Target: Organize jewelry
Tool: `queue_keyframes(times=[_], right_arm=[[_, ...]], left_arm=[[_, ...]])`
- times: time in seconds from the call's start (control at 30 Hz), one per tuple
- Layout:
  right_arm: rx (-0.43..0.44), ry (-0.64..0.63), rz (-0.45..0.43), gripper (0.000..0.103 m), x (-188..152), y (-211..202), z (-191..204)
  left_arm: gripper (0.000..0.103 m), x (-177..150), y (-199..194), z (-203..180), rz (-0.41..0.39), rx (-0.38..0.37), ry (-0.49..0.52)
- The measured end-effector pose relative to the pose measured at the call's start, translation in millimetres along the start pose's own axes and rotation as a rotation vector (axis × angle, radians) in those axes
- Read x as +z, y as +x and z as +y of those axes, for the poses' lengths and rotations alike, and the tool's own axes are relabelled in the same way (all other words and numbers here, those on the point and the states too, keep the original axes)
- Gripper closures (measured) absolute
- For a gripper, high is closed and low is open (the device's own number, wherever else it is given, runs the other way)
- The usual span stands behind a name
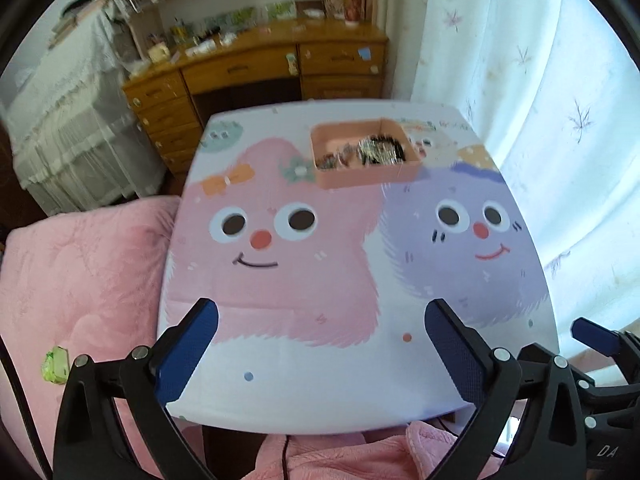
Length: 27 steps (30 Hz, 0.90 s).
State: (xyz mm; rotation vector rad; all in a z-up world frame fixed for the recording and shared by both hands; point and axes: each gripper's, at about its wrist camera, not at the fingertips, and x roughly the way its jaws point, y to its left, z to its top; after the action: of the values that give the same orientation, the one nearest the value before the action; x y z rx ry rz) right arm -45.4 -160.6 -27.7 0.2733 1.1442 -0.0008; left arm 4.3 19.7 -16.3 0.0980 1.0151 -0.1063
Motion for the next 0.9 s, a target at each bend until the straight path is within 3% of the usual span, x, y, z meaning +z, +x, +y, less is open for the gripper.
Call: queue_keyframes(times=[0.1, 0.47, 0.9], right_arm=[[-0.029, -0.032, -0.067, 0.003, -0.6, -11.4, 3.9], [-0.039, -0.136, -0.211, 0.001, 16.5, -29.1, 9.7], [-0.011, -0.163, -0.206, 0.001, 22.4, -26.3, 3.8]], left_arm=[[0.001, -0.2, -9.3, -8.5, -0.037, 0.045, 0.016], [0.001, 7.7, -11.2, -15.1, -0.06, 0.051, -0.01], [0.001, 9.1, -10.4, -21.7, -0.059, 0.067, -0.033]])
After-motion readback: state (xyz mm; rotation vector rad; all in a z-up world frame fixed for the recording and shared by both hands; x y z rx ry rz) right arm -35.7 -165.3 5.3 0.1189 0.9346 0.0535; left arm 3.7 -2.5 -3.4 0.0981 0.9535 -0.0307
